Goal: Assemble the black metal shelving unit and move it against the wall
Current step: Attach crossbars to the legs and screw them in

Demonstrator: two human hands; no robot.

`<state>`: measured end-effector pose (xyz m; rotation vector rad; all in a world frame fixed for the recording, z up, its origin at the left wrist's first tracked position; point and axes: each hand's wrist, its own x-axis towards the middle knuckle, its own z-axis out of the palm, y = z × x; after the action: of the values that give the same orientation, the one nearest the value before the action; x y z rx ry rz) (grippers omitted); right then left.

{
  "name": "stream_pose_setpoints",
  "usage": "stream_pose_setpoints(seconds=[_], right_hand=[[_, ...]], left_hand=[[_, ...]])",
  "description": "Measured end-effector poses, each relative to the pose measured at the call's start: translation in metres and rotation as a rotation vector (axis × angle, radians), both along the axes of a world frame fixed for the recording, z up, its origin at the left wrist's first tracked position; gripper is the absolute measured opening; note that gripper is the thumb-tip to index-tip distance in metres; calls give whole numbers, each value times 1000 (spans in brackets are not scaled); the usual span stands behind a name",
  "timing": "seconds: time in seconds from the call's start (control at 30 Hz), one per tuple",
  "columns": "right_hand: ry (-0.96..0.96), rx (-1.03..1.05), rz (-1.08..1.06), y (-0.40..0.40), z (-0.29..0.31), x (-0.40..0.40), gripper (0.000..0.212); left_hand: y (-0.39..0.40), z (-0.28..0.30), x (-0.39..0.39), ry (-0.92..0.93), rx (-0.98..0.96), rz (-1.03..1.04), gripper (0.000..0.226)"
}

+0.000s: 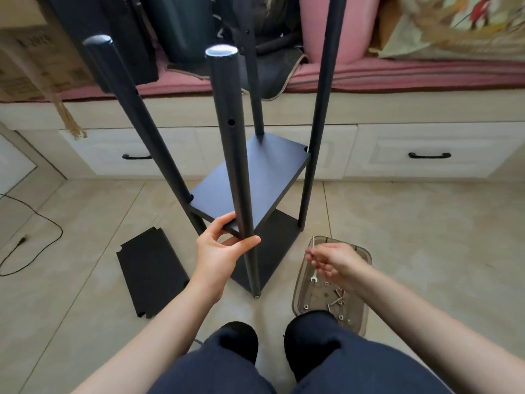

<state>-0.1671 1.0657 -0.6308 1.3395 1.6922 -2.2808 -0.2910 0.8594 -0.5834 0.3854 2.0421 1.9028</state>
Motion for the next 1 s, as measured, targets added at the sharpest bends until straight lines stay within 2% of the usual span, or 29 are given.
stream_pose_setpoints(seconds=[0.1,0.23,0.33,0.43,0.53,0.57,0.63,0.7,0.8,0.93,1.0], right_hand=[[152,-31,84,-18,56,-7,15],[228,43,145,-49,117,-25,13],[272,45,158,-67,150,-35,26],[302,261,190,-76,160,-42,25],[216,413,233,-75,151,-51,16],[170,396,227,-71,144,-56,16],[69,299,202,-66,129,-66,31],[40,234,202,-63,114,-77,40],[145,57,88,-66,96,-95,33],[198,-70,-95,-71,87,-108,15],[221,-126,-139,-71,83,-109,18]], left_hand=[[-8,2,8,2,11,15,55],[-20,3,19,-12,51,60,54],[-21,3,26,-29,79,102,55],[-17,3,30,-49,95,130,60],[-12,2,30,-55,105,133,61],[-11,2,30,-62,112,130,60],[-10,0,29,-73,117,121,58],[-10,-1,27,-74,111,109,58],[-11,-2,25,-70,108,98,57],[-10,-4,25,-95,142,102,58],[-9,-4,26,-104,158,105,58]])
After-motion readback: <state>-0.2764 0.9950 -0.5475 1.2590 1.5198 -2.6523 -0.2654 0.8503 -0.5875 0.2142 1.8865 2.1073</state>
